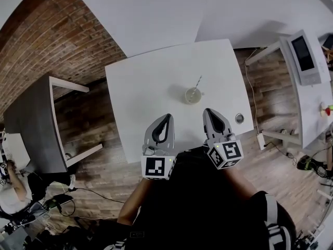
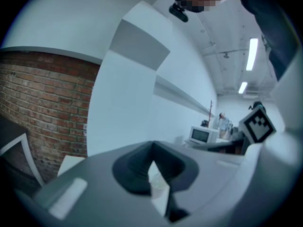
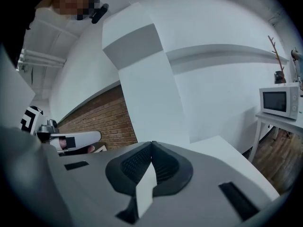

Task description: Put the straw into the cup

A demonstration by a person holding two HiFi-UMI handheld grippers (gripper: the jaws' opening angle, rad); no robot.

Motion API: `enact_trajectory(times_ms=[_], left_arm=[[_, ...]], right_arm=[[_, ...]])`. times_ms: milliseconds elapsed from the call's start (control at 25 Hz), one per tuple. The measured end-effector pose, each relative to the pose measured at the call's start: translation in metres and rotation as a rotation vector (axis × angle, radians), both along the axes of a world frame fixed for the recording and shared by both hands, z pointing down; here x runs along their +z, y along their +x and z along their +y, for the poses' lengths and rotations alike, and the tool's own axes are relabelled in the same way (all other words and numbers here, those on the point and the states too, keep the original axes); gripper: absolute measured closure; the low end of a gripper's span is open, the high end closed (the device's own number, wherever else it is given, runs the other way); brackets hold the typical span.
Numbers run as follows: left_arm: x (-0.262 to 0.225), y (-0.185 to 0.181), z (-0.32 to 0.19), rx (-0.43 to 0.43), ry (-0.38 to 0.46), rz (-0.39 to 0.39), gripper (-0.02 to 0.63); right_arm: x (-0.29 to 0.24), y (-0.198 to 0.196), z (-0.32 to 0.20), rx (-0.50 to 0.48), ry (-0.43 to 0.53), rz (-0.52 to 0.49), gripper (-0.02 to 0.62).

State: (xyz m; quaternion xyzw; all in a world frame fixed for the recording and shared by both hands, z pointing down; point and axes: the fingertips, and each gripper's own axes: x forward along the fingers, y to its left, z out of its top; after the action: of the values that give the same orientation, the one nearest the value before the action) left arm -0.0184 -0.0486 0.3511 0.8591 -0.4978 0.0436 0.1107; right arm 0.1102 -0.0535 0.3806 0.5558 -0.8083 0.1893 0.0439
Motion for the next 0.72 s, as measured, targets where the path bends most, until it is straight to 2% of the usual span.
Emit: enact_trajectory(times_ms=[240,720], left_arm=[[-0.007,0.005,-0.006,0.005,0.028,0.013,0.601],[-0.011,0.015,-0.012,0.027,0.054,0.010,0.601]], right_arm=[[-0.006,-0.011,0.005,-0.050,0.018,0.012,0.589],[-0.012,-0.008,-0.003,-0.038,0.042,0.034,0.589]])
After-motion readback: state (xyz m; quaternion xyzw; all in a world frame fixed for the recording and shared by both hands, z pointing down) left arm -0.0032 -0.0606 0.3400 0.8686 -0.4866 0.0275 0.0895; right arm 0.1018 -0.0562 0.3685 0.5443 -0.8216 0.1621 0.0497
